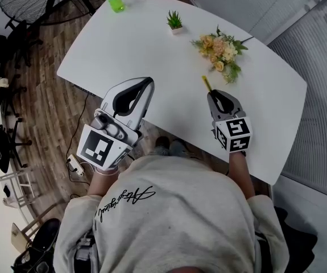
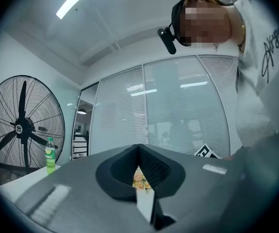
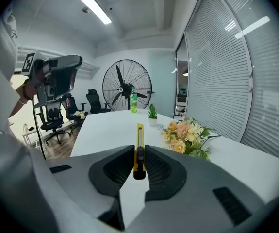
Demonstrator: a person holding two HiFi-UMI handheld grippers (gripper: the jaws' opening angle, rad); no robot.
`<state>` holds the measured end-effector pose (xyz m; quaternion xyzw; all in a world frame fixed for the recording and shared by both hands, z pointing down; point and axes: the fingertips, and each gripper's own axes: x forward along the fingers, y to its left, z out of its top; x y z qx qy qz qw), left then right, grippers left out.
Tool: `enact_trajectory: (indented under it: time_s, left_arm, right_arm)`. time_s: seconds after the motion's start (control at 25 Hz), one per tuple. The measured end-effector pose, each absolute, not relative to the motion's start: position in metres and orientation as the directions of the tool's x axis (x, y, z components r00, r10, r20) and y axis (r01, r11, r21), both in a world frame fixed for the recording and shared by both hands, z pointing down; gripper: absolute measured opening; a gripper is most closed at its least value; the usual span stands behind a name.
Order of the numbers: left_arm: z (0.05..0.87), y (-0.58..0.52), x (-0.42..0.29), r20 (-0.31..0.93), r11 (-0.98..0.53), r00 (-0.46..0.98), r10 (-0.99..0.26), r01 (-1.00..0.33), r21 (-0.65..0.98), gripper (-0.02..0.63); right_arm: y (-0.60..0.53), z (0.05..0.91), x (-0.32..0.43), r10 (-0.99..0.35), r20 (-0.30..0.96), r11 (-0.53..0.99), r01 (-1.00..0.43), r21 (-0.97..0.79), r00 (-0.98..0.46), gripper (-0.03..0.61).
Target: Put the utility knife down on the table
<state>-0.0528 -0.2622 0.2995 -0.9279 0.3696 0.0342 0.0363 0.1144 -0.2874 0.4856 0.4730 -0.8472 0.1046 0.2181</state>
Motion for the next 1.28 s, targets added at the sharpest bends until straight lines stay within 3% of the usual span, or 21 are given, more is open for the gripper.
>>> enact_trajectory:
  time_s: [1.28]
  left_arm:
    - [0.309,-0.265,-0.062,-0.063,-0.699,0.700,-0.711,-0.714,-0.045,-0.002]
  right_arm:
    - [-0.299,0.561,0.121,-0.651,0.653,0.576,-0.812,0.092,-0.388,0.064]
